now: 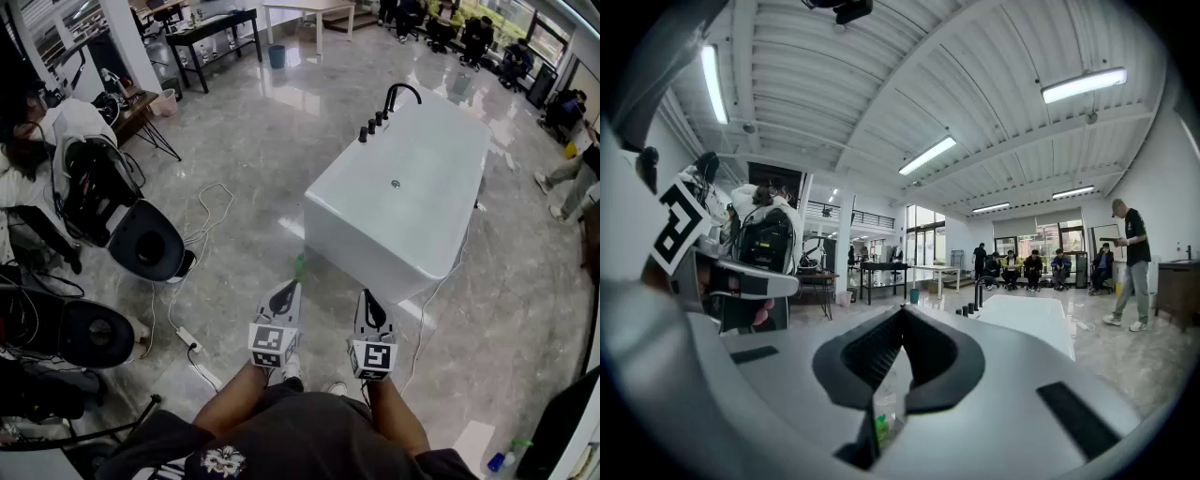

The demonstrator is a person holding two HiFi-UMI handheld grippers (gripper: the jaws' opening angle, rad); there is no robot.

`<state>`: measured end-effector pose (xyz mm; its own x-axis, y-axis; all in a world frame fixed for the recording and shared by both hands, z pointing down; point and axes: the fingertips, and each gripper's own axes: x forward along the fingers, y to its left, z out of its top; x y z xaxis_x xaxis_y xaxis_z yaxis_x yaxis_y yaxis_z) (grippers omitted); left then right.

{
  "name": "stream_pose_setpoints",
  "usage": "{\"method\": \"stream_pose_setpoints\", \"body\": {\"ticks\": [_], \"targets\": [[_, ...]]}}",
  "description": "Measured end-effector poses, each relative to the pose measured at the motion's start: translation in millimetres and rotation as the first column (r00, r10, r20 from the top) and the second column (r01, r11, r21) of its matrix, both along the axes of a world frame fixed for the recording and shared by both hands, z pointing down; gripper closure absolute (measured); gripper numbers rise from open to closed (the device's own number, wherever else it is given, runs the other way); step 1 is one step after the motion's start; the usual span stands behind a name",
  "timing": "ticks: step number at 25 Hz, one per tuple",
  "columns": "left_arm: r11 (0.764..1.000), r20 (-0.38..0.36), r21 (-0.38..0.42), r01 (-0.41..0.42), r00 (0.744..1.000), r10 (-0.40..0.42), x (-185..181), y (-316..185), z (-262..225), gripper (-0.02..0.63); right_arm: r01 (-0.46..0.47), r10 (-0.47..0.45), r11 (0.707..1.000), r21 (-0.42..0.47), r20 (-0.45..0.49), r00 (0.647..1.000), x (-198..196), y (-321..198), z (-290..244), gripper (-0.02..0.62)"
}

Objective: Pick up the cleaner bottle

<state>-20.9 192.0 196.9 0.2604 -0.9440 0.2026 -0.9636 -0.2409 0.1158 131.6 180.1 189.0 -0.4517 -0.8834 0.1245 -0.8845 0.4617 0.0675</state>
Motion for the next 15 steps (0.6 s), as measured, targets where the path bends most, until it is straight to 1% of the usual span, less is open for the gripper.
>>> {"method": "stream_pose_setpoints", "body": {"ticks": [6,11,15], "targets": [[0.999,-0.019,0.036,-0.032,0.999,0.033,-36.6,-42.3,-9.8,0.600,-0.053,0.053,0.999,0.010,0.000,0.999,-33.3,-37.1,-5.7,0.578],[0.998,-0.027,0.031,-0.048,0.998,0.049,-55.1,-49.0,2.5,0.600,-0.075,0.075,0.997,0.013,-0.022,0.997,-51.2,-38.8,-4.1,0.578],[0.997,-0.044,0.040,-0.071,0.996,0.072,-58.6,-49.5,7.5,0.600,-0.086,0.086,0.996,0.015,-0.034,0.996,-61.0,-38.7,2.2,0.578]]}}
